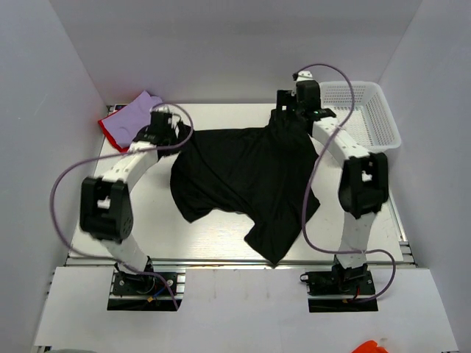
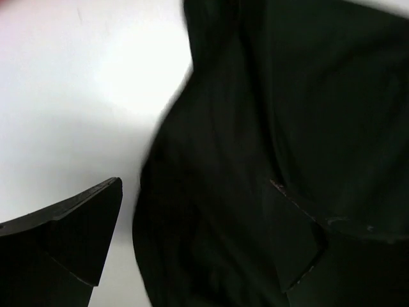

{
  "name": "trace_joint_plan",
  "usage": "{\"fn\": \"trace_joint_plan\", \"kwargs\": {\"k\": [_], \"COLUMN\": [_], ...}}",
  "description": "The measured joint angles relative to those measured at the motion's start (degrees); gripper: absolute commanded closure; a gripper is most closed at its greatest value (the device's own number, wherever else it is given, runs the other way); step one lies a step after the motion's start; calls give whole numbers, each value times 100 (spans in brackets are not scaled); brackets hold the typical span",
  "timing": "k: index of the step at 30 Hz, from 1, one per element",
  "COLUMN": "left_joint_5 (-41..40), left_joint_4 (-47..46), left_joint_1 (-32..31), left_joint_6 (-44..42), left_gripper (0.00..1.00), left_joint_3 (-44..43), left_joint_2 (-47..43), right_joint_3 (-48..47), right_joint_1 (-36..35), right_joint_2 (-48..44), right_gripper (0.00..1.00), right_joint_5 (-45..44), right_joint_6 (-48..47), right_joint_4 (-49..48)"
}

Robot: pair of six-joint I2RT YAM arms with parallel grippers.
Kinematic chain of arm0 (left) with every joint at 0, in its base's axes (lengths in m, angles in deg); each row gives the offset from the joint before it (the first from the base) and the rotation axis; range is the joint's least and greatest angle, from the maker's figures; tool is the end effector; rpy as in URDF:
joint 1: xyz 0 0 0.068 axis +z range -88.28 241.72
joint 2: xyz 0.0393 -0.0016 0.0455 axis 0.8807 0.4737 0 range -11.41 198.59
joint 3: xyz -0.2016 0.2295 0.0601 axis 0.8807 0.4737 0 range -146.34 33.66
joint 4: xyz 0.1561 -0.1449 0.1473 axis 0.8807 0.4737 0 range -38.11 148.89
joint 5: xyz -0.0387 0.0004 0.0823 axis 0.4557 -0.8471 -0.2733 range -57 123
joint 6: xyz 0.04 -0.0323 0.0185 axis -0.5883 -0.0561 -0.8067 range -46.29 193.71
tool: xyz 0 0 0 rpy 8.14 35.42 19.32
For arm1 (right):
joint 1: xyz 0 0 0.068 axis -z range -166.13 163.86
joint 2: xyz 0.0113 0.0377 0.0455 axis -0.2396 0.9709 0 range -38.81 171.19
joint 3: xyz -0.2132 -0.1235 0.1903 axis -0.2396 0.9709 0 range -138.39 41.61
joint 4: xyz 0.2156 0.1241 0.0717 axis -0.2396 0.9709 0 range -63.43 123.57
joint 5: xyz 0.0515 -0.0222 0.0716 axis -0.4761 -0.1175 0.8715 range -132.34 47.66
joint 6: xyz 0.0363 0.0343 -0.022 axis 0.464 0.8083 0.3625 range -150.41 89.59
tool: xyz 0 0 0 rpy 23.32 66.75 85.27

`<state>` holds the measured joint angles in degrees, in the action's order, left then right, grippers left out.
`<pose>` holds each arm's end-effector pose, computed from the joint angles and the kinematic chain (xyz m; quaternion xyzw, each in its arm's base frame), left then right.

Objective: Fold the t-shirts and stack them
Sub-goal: Flatten out the tshirt

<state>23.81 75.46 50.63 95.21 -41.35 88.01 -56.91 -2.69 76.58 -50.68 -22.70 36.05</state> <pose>0.3828 -0.0692 0.2856 -0.1130 0.9241 -0.0284 0.3640 0.4791 0.1368 0.3259 -0.0271 0.8479 0.0501 0.5272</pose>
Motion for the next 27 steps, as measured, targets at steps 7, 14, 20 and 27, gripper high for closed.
{"fn": "trace_joint_plan", "kwargs": {"k": [7,14,20,27], "left_joint_5": [1130,1832,2024,1746], "left_joint_4": [-173,-138,-92,422], "left_joint_1": [-166,-481,-743,-975], "left_joint_6": [457,599,669,767], "left_gripper": [0,10,11,17], "left_joint_3": [2610,3759,4146,4183], "left_joint_2": [-1910,-2249,-2697,-2833], "right_joint_3": [2396,3956,4406,4513], "right_joint_1": [0,0,0,0], "right_joint_2": [-2280,-2898,-3069,-3434], "right_gripper": [10,10,10,10], "right_joint_5": [138,387,621,767], "right_joint_6": [780,1294,1438,1462], "right_joint_4": [-9,219,212,205]}}
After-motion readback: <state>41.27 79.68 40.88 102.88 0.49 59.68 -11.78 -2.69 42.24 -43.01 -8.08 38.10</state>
